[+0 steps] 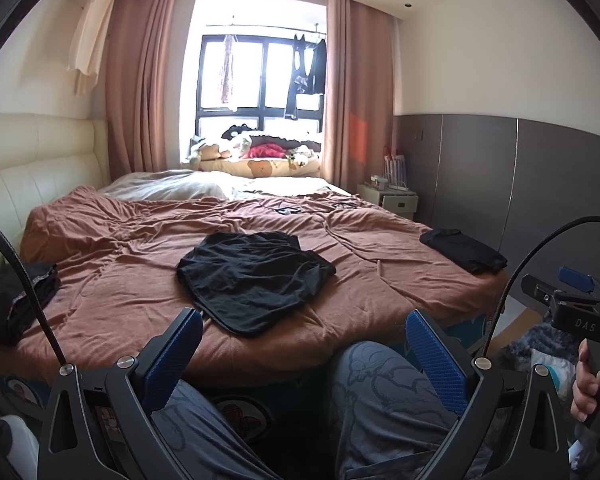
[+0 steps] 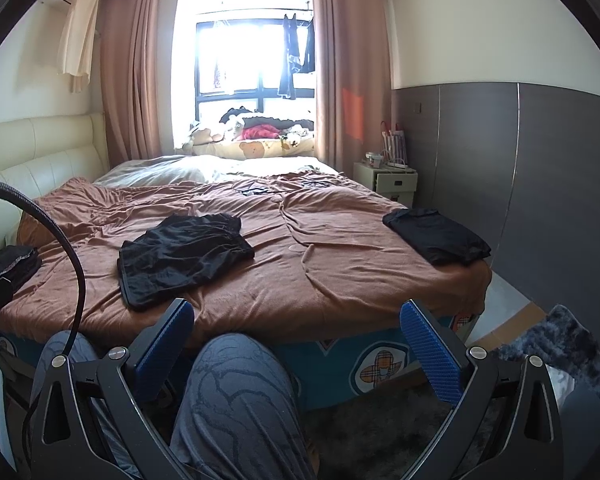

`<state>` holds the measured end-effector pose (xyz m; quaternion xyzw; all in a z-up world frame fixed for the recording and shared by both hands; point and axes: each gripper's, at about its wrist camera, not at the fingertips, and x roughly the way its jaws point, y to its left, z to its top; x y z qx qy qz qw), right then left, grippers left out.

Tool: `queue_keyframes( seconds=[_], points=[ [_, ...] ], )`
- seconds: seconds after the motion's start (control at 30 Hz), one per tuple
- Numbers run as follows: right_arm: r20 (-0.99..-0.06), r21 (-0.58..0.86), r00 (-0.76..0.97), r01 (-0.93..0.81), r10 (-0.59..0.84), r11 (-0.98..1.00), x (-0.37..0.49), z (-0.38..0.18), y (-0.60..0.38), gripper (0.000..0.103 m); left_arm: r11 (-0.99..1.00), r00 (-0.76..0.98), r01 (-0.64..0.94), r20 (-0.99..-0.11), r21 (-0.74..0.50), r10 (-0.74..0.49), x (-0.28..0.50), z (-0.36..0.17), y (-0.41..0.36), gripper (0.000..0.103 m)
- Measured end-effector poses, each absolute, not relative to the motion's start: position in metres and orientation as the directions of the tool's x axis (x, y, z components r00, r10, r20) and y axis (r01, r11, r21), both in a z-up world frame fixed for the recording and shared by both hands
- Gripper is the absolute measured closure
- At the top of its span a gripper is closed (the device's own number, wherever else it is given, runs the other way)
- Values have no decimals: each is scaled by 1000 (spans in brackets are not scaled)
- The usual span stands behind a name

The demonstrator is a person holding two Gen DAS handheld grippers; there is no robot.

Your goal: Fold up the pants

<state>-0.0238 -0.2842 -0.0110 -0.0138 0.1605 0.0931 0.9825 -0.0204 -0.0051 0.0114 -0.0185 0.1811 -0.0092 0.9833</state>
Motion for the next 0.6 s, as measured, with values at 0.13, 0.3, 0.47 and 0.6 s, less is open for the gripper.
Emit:
queue_keyframes(
  seconds=[0.13,0.3,0.47,0.6],
  points=[
    [-321,4,930,-188,180,982,-24,-12,-284,0,999,935,10,-353,-42,-24,-22,11,-5,0],
    [-316,9,932,-185,178,983,-25,-13,-285,0,999,937,9,-349,-45,-24,-24,12,-4,0],
    [-314,11,932,-185,179,983,-26,-14,-286,0,999,937,8,-349,-45,-23,-25,12,-3,0],
    [-315,14,932,-185,180,983,-27,-14,-286,0,999,938,8,-345,-45,-23,-28,12,-3,0]
  ],
)
